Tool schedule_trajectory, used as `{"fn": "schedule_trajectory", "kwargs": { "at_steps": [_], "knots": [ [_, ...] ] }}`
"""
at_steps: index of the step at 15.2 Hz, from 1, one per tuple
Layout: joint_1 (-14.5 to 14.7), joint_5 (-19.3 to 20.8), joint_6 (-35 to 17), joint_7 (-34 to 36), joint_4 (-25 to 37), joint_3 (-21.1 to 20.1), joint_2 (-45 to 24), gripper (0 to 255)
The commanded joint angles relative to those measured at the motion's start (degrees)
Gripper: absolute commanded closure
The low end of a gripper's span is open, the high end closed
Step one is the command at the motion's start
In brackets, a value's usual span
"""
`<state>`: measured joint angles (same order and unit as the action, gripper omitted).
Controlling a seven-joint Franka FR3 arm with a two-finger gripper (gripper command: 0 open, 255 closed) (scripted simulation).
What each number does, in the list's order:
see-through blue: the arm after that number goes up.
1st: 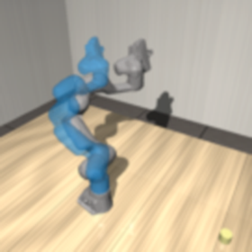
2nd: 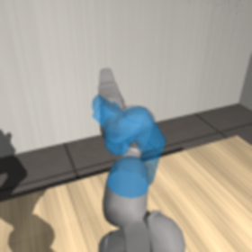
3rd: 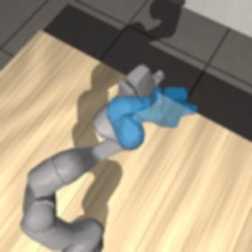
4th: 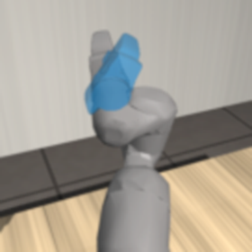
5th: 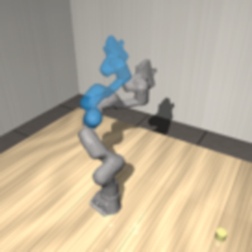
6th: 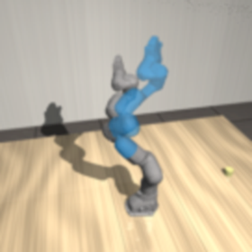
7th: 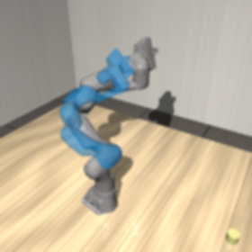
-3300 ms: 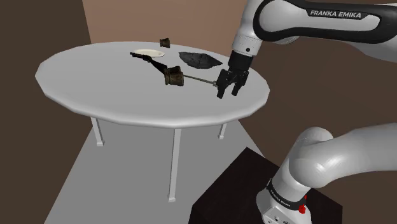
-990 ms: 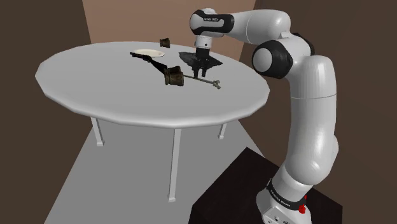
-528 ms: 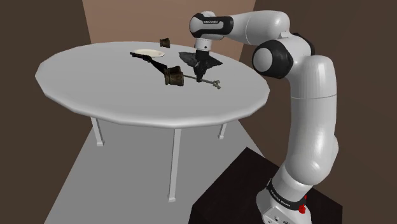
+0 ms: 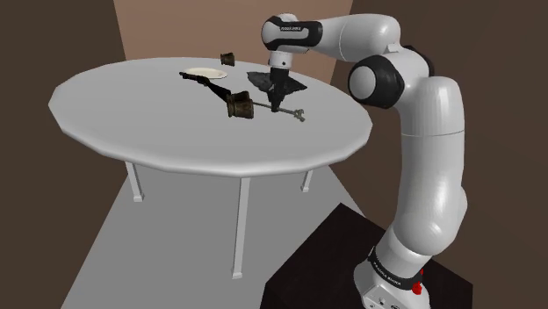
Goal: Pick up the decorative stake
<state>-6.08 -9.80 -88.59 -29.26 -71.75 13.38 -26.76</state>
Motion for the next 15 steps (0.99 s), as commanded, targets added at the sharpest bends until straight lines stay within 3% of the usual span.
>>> {"fn": "schedule_trajectory", "kwargs": {
  "at_steps": [1,13,15],
  "knots": [
    [-0.1,0.0,1.4,0.1,1.5,0.0,-0.1,255],
    [-1.8,-0.8,12.9,1.0,16.7,-0.1,-3.8,255],
    [-1.9,-0.8,13.1,1.0,16.9,-0.1,-3.8,255]
  ]
}}
